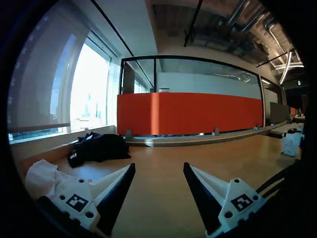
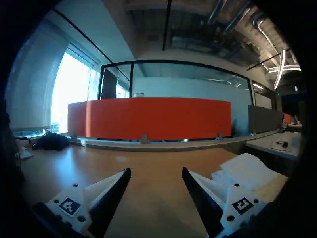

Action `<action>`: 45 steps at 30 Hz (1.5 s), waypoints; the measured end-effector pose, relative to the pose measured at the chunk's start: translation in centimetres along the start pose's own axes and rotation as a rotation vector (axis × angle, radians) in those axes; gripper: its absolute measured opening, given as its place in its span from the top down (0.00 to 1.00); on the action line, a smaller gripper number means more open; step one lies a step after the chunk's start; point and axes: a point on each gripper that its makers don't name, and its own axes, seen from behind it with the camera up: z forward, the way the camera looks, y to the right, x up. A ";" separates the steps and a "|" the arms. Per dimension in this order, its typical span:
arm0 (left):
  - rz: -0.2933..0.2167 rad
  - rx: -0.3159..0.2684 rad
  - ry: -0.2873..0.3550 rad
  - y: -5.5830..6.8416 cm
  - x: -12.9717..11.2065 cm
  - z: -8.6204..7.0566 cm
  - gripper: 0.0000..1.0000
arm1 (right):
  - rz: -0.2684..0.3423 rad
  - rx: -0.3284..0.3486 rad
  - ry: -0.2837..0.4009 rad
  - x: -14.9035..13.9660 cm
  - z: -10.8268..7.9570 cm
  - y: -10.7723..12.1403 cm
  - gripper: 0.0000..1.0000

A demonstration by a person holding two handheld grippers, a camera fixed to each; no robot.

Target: Fold towel

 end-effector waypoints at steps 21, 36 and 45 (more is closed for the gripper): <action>0.001 0.000 -0.001 -0.1 0.3 -0.1 0.04 | 0.000 0.000 0.000 0.0 0.0 0.0 0.00; 0.002 -0.001 -0.004 -0.2 1.0 -0.2 0.04 | 0.000 0.000 0.000 0.0 0.0 0.1 0.00; 0.001 -0.001 -0.004 -0.3 1.1 -0.2 0.04 | 0.000 0.000 0.000 -0.1 0.0 0.0 0.00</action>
